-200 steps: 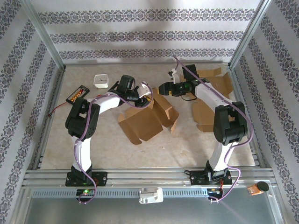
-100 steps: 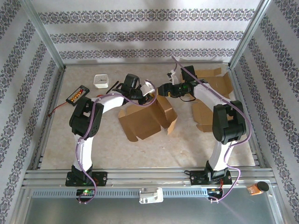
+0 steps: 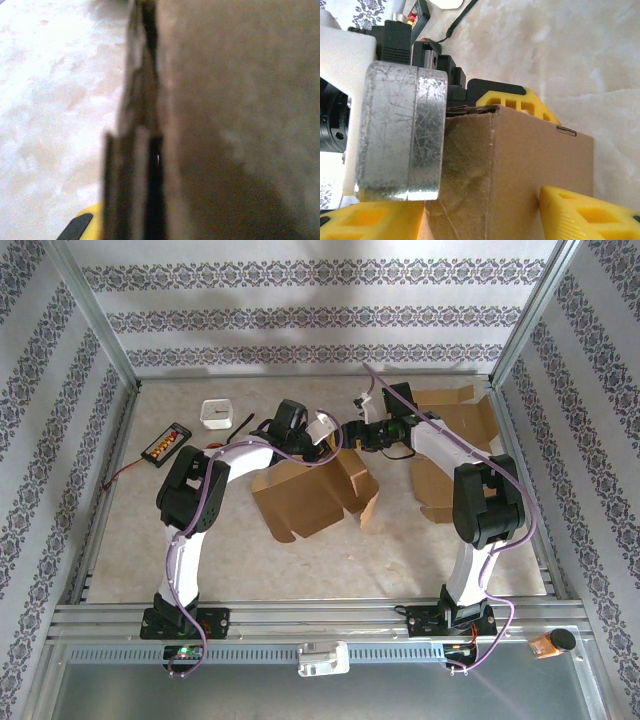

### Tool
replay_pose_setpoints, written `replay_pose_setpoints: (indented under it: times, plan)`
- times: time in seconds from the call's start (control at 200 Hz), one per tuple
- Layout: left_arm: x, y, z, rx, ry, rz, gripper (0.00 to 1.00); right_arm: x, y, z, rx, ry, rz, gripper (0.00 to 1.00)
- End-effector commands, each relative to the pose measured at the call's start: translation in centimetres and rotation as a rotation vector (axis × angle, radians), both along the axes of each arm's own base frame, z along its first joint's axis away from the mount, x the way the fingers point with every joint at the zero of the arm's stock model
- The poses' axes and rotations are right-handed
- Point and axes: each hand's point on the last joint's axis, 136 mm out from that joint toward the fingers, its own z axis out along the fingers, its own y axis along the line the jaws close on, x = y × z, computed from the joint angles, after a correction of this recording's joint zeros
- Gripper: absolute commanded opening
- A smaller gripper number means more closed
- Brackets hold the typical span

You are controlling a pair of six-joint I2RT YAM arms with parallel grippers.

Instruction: Fold the paper box

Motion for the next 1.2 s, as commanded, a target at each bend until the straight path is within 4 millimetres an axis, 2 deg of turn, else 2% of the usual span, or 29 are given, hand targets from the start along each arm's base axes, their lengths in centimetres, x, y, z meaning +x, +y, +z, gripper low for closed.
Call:
replay_pose_setpoints:
  times: [0.0,0.065,0.155,0.195,0.275,0.395,0.5,0.57,0.675,0.804,0.884,0.979,1.089,1.194]
  plan:
    - [0.6,0.1,-0.7,0.050,0.006,0.077,0.00,-0.3,0.2,0.0,0.008,0.006,0.007,0.63]
    - [0.7,0.4,-0.8,0.047,0.024,0.115,0.18,-0.1,0.1,0.2,0.002,-0.003,-0.003,0.64]
    - [1.0,0.8,-0.6,0.036,0.010,0.157,0.19,0.3,-0.1,0.6,-0.001,-0.016,-0.020,0.66]
    - [1.3,1.0,-0.4,0.031,-0.001,0.184,0.17,0.5,-0.3,0.7,-0.007,-0.021,-0.036,0.67]
    - [1.6,1.4,-0.2,0.034,-0.018,0.225,0.00,0.9,-0.6,1.2,-0.013,-0.031,-0.065,0.67]
    - [2.0,2.0,0.1,0.040,-0.049,0.299,0.00,1.8,-1.7,1.7,-0.028,-0.028,-0.148,0.70]
    - [2.3,2.9,0.6,0.037,-0.073,0.395,0.01,3.3,-4.0,1.9,-0.042,0.032,-0.310,0.72]
    - [2.6,3.8,1.1,0.025,-0.093,0.490,0.04,4.2,-6.3,2.1,-0.052,0.087,-0.447,0.72]
    - [3.3,6.0,1.7,0.077,-0.164,0.691,0.02,4.7,-9.1,3.8,-0.053,0.085,-0.594,0.73]
    - [3.4,9.2,1.8,0.130,-0.223,0.945,0.00,4.1,-12.7,6.3,-0.115,0.016,-0.790,0.75]
    - [3.1,10.7,1.8,0.115,-0.200,1.077,0.00,3.3,-14.0,7.2,-0.132,-0.007,-0.863,0.75]
    - [2.6,10.9,1.4,0.093,-0.180,1.164,0.00,2.4,-14.1,8.2,-0.117,-0.021,-0.876,0.75]
    - [1.8,9.9,1.0,0.030,-0.194,1.147,0.17,1.8,-13.0,8.6,-0.099,-0.026,-0.832,0.76]
    - [1.4,9.5,1.3,0.003,-0.192,1.122,0.30,1.8,-11.6,8.5,-0.078,-0.017,-0.763,0.76]
